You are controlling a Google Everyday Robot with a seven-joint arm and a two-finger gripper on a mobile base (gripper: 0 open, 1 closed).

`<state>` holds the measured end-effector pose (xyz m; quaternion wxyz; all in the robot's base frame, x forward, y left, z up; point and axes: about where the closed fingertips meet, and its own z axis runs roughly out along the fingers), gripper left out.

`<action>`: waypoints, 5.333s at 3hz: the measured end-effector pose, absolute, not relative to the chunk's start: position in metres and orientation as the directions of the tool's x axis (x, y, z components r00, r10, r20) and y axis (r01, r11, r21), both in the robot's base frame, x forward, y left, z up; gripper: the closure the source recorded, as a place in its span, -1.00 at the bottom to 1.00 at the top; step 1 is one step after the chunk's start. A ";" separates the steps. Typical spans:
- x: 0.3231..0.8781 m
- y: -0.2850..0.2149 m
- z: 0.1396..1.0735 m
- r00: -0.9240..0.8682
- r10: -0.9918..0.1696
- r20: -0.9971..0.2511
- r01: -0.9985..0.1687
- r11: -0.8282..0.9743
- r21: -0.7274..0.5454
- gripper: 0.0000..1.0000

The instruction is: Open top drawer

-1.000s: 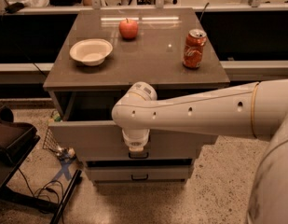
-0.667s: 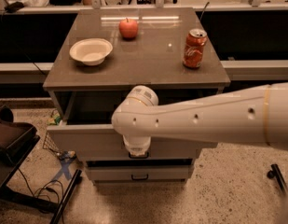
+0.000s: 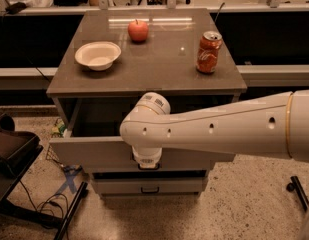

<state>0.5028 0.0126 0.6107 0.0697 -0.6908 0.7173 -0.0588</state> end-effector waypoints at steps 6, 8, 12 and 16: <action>0.482 -0.001 0.671 -0.063 -0.998 -0.013 -0.957 0.064 -0.282 1.00; 0.485 -0.018 0.844 -0.040 -0.999 -0.032 -0.871 0.050 -0.488 1.00; 0.581 -0.082 0.711 -0.072 -0.997 -0.003 -0.937 0.069 -0.342 1.00; 0.556 -0.094 0.646 -0.114 -0.993 -0.032 -0.978 0.118 -0.174 1.00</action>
Offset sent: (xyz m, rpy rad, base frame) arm -0.2422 -0.0860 0.2042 0.0163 -0.4136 -0.3135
